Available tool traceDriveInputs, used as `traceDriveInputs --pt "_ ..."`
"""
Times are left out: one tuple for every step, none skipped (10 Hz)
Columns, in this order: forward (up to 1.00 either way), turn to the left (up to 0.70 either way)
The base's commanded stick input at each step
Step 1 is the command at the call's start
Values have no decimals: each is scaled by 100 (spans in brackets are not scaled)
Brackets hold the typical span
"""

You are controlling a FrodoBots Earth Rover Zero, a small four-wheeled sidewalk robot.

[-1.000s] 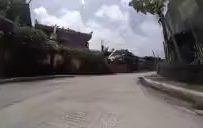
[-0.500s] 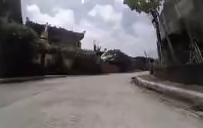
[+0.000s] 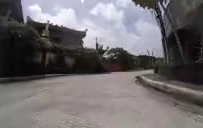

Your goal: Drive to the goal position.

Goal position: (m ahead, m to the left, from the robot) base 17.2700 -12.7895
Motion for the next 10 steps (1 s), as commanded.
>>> traceDriveInputs --pt "50 1" --pt "50 1" --pt "50 1" --pt "50 1" --pt "50 1" --pt "50 1" --pt "50 1" --pt "50 1" --pt "50 1" --pt "50 1"
